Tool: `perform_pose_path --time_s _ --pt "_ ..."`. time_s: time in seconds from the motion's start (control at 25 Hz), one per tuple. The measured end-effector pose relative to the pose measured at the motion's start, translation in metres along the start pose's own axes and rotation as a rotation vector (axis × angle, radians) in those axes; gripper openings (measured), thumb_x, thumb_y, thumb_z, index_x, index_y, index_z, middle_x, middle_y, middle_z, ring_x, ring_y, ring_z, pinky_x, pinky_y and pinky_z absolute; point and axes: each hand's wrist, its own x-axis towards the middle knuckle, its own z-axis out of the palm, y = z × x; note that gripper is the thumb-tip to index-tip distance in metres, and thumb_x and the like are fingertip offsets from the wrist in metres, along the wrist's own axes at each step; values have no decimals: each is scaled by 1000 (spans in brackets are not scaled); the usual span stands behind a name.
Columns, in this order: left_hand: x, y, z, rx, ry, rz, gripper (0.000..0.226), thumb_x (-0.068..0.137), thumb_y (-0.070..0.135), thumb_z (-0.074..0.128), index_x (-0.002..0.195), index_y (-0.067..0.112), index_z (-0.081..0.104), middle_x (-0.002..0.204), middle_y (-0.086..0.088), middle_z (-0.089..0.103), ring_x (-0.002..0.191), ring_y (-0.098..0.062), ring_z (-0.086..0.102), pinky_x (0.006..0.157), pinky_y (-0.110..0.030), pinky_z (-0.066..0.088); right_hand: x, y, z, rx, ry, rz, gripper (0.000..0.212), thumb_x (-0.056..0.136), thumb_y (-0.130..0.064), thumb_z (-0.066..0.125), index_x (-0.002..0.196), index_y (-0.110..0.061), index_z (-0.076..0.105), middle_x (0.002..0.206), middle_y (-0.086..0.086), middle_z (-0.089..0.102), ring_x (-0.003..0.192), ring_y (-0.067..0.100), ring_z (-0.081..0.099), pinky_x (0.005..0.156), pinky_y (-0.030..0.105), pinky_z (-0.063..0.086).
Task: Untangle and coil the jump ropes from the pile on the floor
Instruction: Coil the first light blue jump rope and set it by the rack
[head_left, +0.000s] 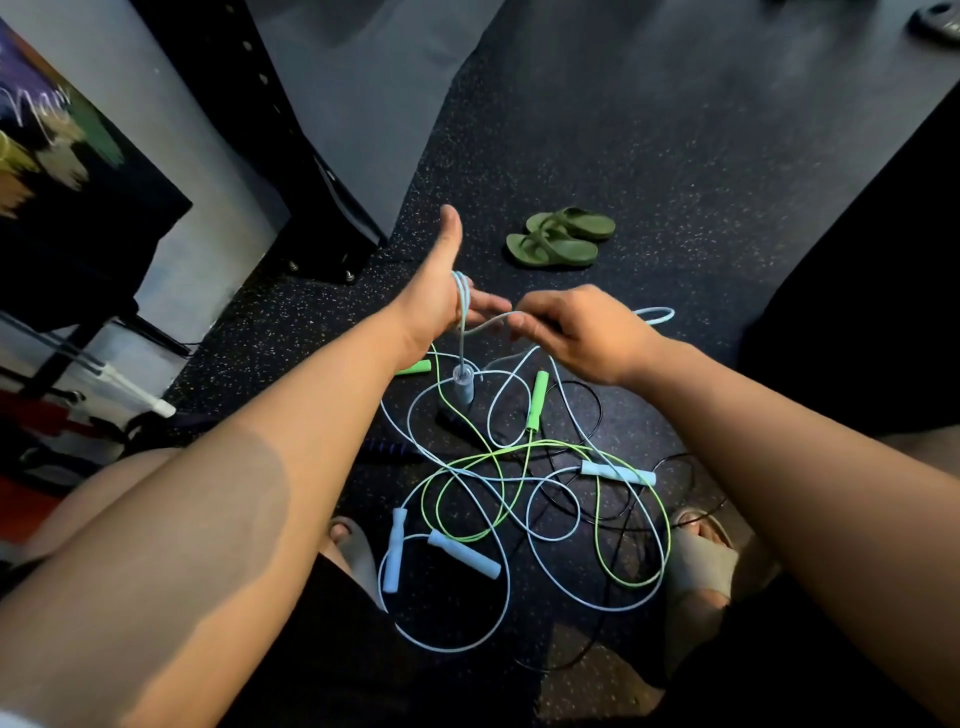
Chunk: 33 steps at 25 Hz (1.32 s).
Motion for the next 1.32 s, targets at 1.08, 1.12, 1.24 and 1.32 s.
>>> perform_pose_path --time_s 1.08,1.12,1.24,1.32 --pt "-25 18 6 -735 -182 146 113 74 97 17 113 -1 57 87 -10 61 79 -27 59 82 -33 51 -5 30 23 190 -206 355 18 101 -28 54 96 -13 61 80 -3 75 76 9 70 80 36 56" --pt "-25 18 6 -745 -158 170 113 74 97 15 114 -1 57 90 -11 63 81 -28 61 84 -34 52 -6 31 25 142 -262 357 18 101 -30 54 92 -16 61 78 -5 74 76 12 69 79 36 55" --pt "-21 21 -3 -801 -55 217 107 75 96 15 109 3 56 96 -12 66 88 -30 65 87 -37 53 -14 30 30 38 -500 362 23 101 -30 48 88 -16 60 75 -6 74 74 14 67 75 33 53" --pt "-19 22 -9 -809 4 220 103 76 95 17 103 5 59 92 -11 66 84 -29 65 84 -37 52 -18 25 32 89 -539 367 27 103 -30 43 83 -16 56 72 -5 75 65 12 64 69 30 47"
